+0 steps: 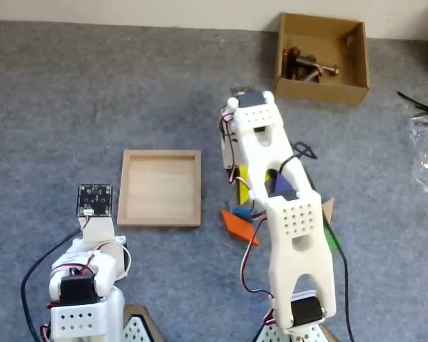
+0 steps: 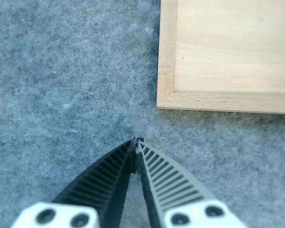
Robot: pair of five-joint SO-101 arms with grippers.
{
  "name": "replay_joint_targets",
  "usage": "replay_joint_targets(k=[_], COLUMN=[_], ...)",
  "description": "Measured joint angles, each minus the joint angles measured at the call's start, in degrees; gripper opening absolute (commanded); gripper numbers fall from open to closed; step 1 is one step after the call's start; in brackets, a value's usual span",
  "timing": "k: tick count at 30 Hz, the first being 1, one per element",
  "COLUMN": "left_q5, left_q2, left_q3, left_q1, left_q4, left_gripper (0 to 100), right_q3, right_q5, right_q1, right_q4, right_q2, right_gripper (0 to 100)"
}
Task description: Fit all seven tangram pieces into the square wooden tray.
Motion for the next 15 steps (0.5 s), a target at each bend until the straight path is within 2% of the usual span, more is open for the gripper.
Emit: replay_joint_targets(k=[15], left_q5=[0.0], left_q2=[0.0], left_q3=[0.0], left_q1=[0.0], left_q4=[0.0], left_gripper=[0], right_q3=[-0.7], right_q5=[0.0], right_q1=[0.1], right_q4=[0.4], right_q2=[0.8], right_gripper=[21.0])
